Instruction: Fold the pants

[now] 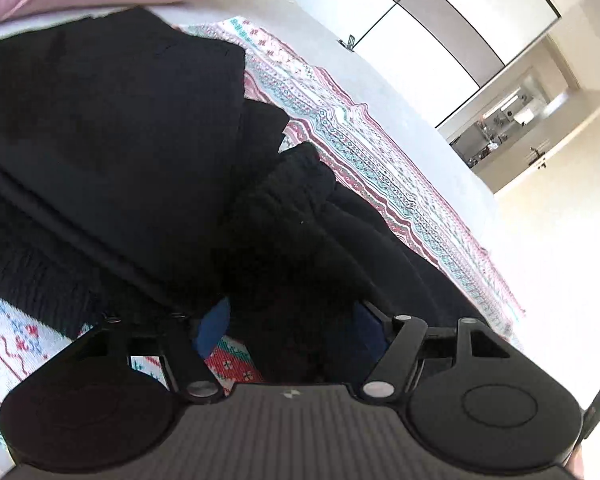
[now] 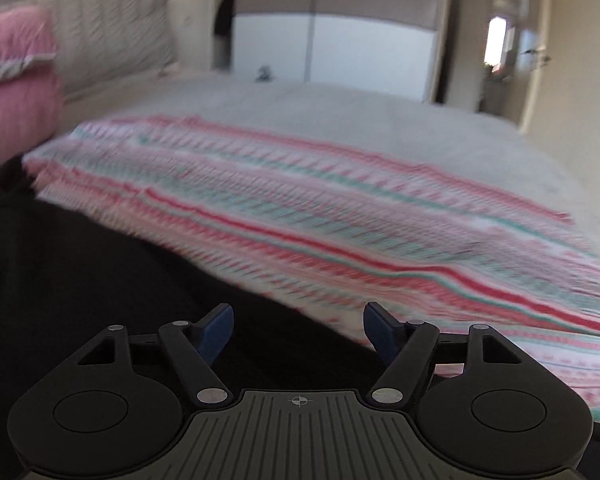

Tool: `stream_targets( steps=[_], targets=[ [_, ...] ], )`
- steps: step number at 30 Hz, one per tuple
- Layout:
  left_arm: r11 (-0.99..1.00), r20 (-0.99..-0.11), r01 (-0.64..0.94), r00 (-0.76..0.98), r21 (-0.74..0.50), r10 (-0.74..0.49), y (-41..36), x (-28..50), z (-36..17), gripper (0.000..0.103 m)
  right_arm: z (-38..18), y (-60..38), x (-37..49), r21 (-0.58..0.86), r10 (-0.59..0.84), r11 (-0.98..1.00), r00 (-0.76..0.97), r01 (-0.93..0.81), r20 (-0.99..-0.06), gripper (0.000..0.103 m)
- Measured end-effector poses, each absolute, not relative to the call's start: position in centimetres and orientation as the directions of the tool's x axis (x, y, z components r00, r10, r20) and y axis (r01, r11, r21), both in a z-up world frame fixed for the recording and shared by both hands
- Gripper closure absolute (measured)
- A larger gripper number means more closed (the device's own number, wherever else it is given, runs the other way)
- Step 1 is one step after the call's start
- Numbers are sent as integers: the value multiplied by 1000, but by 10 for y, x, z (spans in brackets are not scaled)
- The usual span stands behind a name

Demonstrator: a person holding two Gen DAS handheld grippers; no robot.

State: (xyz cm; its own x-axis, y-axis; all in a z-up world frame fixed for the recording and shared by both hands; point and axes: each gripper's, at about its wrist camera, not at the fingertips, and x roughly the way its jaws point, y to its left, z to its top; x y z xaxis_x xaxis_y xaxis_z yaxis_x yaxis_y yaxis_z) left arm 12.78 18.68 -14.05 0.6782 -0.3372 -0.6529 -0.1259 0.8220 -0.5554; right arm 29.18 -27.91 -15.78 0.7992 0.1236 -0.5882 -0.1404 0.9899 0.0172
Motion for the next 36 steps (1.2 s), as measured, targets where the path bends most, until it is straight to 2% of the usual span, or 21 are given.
stream_targets(
  steps=[2, 5, 6, 7, 8, 10, 12, 14, 17, 18, 19, 22, 24, 26, 28, 29, 30, 33, 35, 36],
  targets=[
    [817, -657, -135, 673, -561, -340, 185, 132, -143, 32, -168, -268, 300, 15, 150, 984, 771, -180, -618, 32],
    [826, -674, -151, 666, -543, -321, 182, 140, -152, 33, -190, -247, 299, -33, 160, 968, 708, -250, -688, 82],
    [842, -679, -147, 669, -519, -301, 181, 142, -154, 54, -191, -243, 293, -70, 141, 965, 724, -253, -676, 96],
    [874, -700, -148, 666, -463, -258, 177, 142, -155, 76, -189, -241, 288, -102, 121, 961, 728, -255, -674, 103],
    [895, -716, -151, 661, -421, -225, 175, 140, -155, 79, -187, -241, 283, -122, 105, 961, 736, -248, -669, 103],
    [878, -684, -140, 687, -458, -247, 182, 133, -153, 83, -178, -246, 269, -127, 99, 965, 764, -231, -638, 103],
    [859, -647, -118, 711, -499, -277, 193, 121, -153, 83, -170, -252, 253, -140, 90, 967, 796, -214, -599, 103],
    [855, -653, -119, 700, -506, -289, 199, 116, -160, 83, -166, -252, 238, -157, 92, 963, 813, -220, -575, 103],
    [855, -652, -75, 683, -512, -330, 205, 106, -171, 80, -174, -237, 218, -277, 57, 925, 816, -260, -575, 103],
    [850, -651, -68, 676, -523, -347, 208, 103, -171, 72, -178, -231, 211, -320, 47, 907, 821, -274, -569, 103],
    [844, -651, -73, 673, -532, -352, 213, 100, -170, 59, -179, -226, 203, -349, 52, 890, 825, -294, -563, 103],
    [853, -652, -64, 675, -518, -345, 222, 92, -162, 52, -179, -219, 188, -356, 97, 867, 818, -350, -567, 101],
    [871, -655, -47, 679, -490, -332, 221, 89, -153, 48, -181, -217, 186, -361, 111, 848, 797, -387, -593, 93],
    [879, -654, -39, 684, -475, -323, 218, 91, -144, 39, -178, -217, 187, -358, 129, 835, 781, -418, -610, 91],
    [881, -645, -30, 693, -473, -323, 215, 97, -138, 31, -171, -221, 195, -312, 168, 840, 759, -444, -629, 86],
    [885, -646, -32, 696, -465, -314, 211, 101, -137, 30, -166, -225, 203, -270, 195, 850, 746, -452, -637, 84],
    [892, -653, -44, 698, -449, -295, 208, 105, -136, 30, -159, -230, 210, -225, 225, 861, 739, -456, -635, 77],
    [915, -694, -97, 684, -391, -224, 199, 117, -138, 30, -134, -249, 235, -74, 329, 892, 752, -446, -571, 63],
    [915, -692, -120, 693, -385, -200, 197, 121, -141, 36, -122, -266, 261, 75, 393, 905, 757, -418, -523, 62],
    [922, -689, -126, 703, -366, -177, 195, 120, -141, 44, -120, -273, 277, 153, 421, 903, 750, -402, -510, 62]
  ],
)
